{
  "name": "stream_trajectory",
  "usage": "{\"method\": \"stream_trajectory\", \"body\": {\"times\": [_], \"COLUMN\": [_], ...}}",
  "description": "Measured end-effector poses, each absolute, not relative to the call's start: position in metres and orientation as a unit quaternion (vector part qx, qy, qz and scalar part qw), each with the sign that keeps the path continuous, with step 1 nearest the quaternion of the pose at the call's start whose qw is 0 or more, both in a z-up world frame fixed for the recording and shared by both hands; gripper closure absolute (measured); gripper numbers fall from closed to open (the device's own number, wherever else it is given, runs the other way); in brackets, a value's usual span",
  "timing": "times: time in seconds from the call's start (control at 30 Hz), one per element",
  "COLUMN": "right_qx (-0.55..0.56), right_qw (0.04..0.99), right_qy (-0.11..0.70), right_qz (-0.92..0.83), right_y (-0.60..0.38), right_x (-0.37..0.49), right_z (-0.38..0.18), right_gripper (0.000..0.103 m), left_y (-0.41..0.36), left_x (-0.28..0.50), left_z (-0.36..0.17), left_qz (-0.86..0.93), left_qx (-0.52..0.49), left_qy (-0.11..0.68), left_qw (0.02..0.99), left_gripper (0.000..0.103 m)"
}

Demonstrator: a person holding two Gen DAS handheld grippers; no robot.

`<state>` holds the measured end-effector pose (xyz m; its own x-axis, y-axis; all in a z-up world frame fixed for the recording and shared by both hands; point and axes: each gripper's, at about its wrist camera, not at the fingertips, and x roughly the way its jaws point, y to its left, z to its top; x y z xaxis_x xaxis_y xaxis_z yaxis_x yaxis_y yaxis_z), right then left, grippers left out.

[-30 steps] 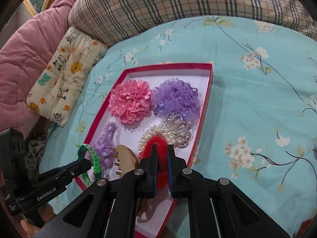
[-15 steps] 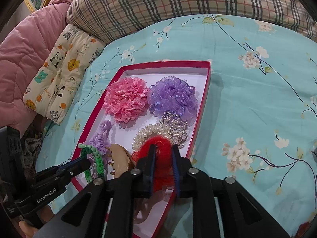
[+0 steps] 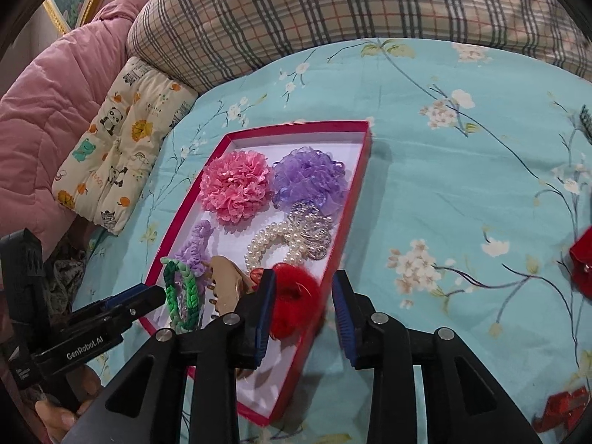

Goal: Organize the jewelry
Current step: 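Open both tools to release the items into the box and withdraw, then grasp the silver watch with the right tool while the left tool grasps the red bow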

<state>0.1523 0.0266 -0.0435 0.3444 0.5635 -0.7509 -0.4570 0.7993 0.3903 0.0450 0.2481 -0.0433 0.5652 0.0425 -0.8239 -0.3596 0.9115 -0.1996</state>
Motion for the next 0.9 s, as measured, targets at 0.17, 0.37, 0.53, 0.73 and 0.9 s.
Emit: {"method": "stream_trajectory", "body": {"times": [0.17, 0.37, 0.53, 0.73, 0.9], "right_qx": [0.065, 0.074, 0.073, 0.088, 0.086], "right_qw": [0.825, 0.839, 0.849, 0.863, 0.873], "right_qy": [0.474, 0.468, 0.466, 0.46, 0.457], "right_qz": [0.3, 0.268, 0.237, 0.189, 0.148], "right_y": [0.003, -0.04, -0.075, -0.125, -0.164], "right_x": [0.145, 0.137, 0.133, 0.13, 0.125], "right_z": [-0.036, -0.03, -0.027, -0.025, -0.024], "right_gripper": [0.069, 0.063, 0.061, 0.057, 0.053], "left_y": [0.239, 0.223, 0.201, 0.169, 0.144], "left_x": [0.041, 0.043, 0.049, 0.057, 0.063], "left_z": [-0.034, -0.022, -0.014, -0.009, -0.01], "left_qz": [0.112, 0.098, 0.077, 0.051, 0.031], "left_qx": [-0.169, -0.162, -0.157, -0.142, -0.132], "left_qy": [0.444, 0.435, 0.433, 0.435, 0.443], "left_qw": [0.873, 0.88, 0.884, 0.888, 0.886], "left_gripper": [0.054, 0.048, 0.047, 0.041, 0.041]}}
